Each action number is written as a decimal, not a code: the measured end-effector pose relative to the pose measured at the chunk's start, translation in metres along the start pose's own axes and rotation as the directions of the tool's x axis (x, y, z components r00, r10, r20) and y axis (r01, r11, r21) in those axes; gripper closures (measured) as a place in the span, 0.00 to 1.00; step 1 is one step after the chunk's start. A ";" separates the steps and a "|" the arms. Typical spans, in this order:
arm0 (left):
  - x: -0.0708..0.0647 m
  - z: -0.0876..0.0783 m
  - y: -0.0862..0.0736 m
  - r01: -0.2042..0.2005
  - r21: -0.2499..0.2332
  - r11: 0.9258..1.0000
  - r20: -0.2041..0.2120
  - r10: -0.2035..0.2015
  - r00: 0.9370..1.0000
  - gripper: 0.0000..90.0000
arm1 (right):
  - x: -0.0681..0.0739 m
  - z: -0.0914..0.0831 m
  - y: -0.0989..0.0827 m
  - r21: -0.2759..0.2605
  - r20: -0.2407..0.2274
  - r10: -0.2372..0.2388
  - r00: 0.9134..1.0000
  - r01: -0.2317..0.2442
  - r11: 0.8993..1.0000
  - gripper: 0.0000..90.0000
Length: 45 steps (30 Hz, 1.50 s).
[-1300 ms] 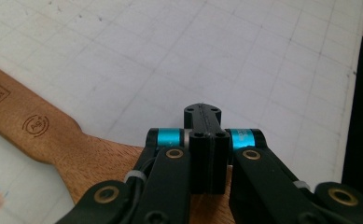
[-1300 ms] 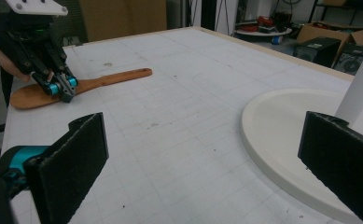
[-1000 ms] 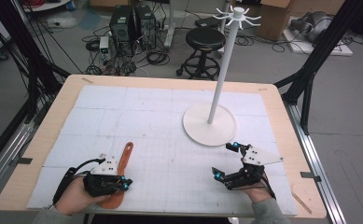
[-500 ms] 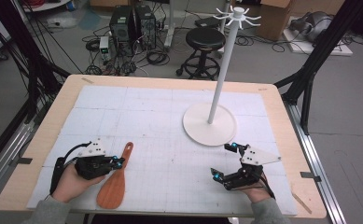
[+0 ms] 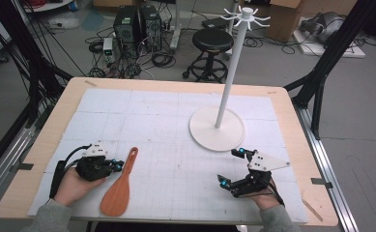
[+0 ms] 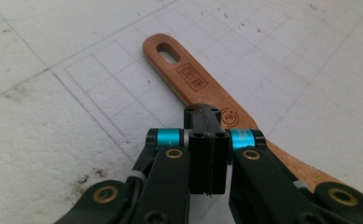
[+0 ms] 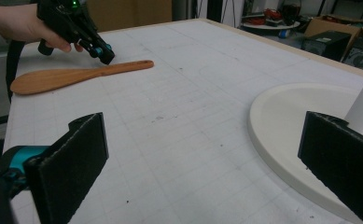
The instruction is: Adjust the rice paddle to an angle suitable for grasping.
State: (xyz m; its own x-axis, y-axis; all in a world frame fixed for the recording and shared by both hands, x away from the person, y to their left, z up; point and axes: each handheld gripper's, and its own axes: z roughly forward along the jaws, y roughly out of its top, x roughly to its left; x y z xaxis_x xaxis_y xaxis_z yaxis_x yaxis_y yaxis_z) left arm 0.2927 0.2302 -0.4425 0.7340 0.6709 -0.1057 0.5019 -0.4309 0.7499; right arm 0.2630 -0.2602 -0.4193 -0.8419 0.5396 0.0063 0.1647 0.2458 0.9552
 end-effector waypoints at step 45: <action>-0.056 0.025 0.022 -0.172 0.086 0.981 0.125 0.160 0.979 1.00 | 0.000 0.002 0.000 0.011 -0.006 0.000 1.000 0.000 1.000 0.00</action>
State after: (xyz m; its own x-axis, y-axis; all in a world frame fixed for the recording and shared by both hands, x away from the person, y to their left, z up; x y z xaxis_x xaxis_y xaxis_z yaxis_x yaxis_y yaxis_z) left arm 0.2746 0.1679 -0.4367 0.8564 0.5121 -0.0651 0.4057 -0.5897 0.6983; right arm 0.2640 -0.2592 -0.4201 -0.8452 0.5344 0.0077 0.1700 0.2550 0.9519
